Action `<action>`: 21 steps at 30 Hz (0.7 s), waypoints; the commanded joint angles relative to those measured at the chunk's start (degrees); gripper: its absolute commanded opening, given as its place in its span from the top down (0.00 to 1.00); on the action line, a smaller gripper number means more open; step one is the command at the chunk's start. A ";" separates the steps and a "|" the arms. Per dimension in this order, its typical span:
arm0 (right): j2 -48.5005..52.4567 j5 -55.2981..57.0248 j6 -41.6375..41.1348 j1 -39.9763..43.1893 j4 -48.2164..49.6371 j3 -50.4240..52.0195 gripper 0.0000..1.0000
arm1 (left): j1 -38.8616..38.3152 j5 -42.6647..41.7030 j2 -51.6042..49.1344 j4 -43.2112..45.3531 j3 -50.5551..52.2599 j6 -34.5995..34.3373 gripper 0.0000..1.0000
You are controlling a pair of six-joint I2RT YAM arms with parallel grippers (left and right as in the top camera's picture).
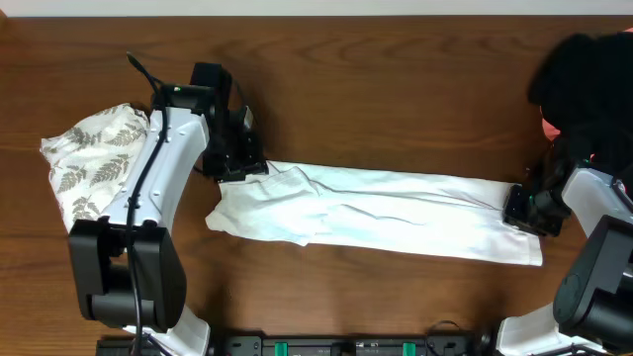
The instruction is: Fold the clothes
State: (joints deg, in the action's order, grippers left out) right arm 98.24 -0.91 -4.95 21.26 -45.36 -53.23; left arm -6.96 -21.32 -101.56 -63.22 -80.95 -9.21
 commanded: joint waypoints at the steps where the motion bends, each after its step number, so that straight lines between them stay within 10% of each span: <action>1: 1.07 0.70 -0.22 0.22 -0.79 -1.51 0.61 | 0.07 -0.52 1.25 -0.72 0.28 -0.07 0.52; 12: 0.26 0.33 0.72 1.01 -19.37 -22.10 0.45 | 0.07 -0.52 1.25 -0.74 0.28 -0.07 0.51; 14: 0.26 0.15 0.74 1.88 -20.72 -22.67 0.29 | 0.07 -0.52 1.25 -0.74 0.28 -0.07 0.51; 21: 0.39 -3.06 1.22 6.51 -17.49 -15.74 0.22 | 0.07 -0.52 1.25 -0.74 0.28 -0.07 0.51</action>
State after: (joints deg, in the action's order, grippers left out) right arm 99.04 -1.54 -4.29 25.69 -64.20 -72.60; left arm -6.96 -21.32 -101.56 -63.83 -80.95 -9.21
